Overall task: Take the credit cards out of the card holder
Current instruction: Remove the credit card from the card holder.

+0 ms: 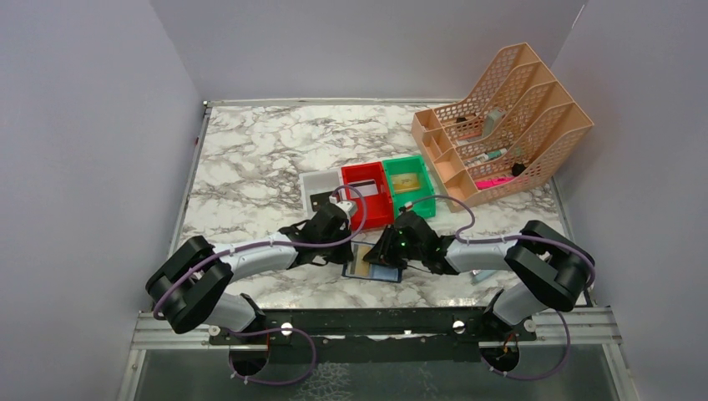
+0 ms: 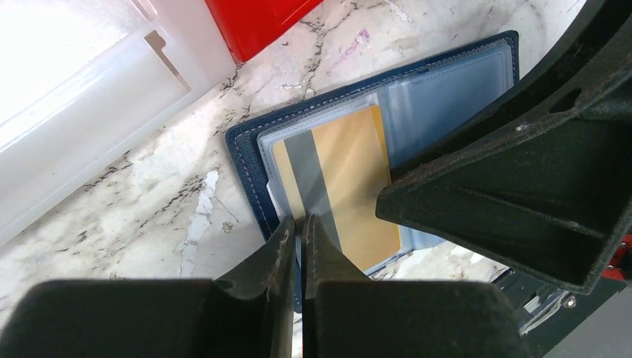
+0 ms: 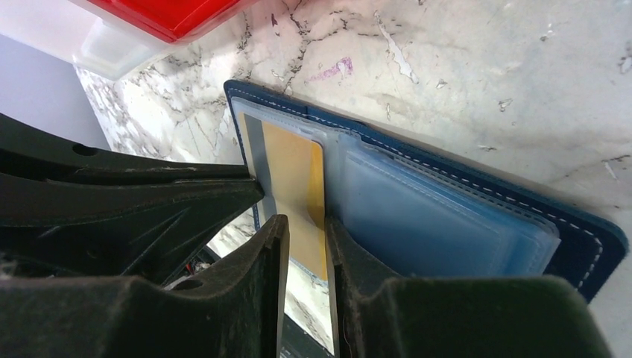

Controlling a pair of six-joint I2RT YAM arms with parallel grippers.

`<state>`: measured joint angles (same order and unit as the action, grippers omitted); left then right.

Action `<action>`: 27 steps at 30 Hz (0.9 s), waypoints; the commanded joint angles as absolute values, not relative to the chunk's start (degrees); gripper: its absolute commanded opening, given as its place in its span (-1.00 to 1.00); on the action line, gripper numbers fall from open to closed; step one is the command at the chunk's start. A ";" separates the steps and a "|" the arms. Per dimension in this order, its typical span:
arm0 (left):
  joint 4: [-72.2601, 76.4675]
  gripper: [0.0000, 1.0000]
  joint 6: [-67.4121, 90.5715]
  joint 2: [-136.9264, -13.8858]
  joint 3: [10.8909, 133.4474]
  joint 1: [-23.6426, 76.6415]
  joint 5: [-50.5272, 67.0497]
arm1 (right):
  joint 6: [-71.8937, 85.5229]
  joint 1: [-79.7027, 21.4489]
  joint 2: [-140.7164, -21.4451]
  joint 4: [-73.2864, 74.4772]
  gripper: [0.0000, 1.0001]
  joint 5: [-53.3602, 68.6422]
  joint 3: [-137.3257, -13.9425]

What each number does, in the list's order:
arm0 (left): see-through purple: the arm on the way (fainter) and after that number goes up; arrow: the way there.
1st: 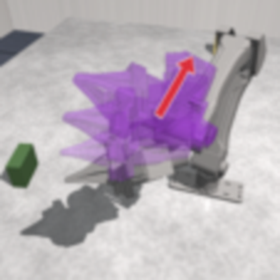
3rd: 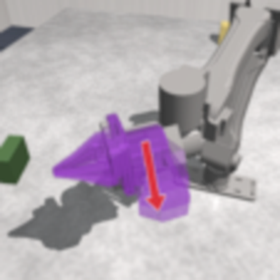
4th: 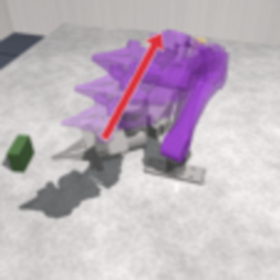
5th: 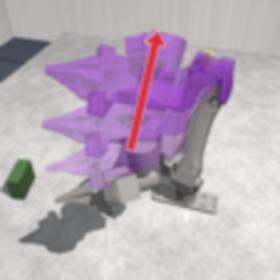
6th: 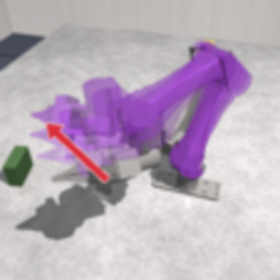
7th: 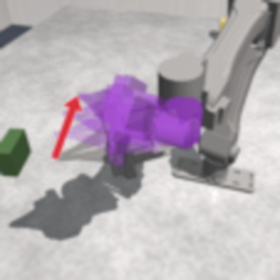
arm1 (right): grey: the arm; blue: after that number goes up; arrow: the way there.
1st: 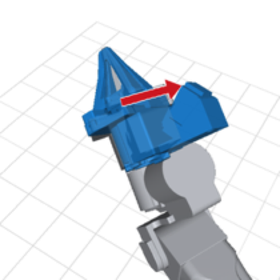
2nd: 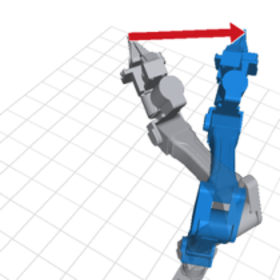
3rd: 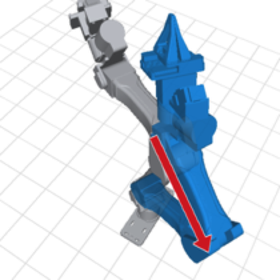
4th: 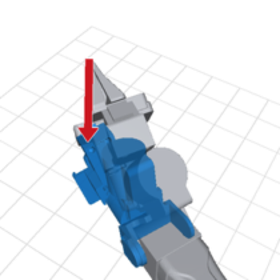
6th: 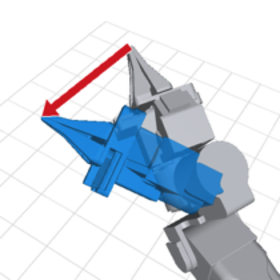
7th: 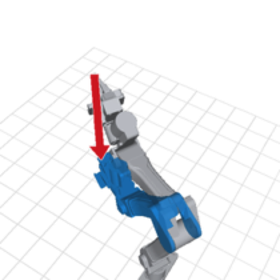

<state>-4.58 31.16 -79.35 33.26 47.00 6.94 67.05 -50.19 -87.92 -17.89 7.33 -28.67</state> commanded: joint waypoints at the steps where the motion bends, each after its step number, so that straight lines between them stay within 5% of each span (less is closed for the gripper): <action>1: -4.41 -0.96 33.24 -80.53 31.29 49.22 9.76 | 64.62 -50.75 -87.17 -10.97 -0.38 4.26 -30.89; 13: -2.98 -1.00 36.63 -80.86 30.38 49.30 8.98 | 63.19 -51.31 -87.87 4.76 -0.33 -3.37 -36.53; 27: -1.63 -1.00 36.85 -81.12 30.18 49.31 9.85 | 61.47 -51.33 -88.03 1.27 -0.40 -1.04 -35.50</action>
<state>-0.32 37.10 -79.81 31.66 48.84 7.97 62.46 -51.29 -85.67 1.34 -1.67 -36.18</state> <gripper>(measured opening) 0.031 0.306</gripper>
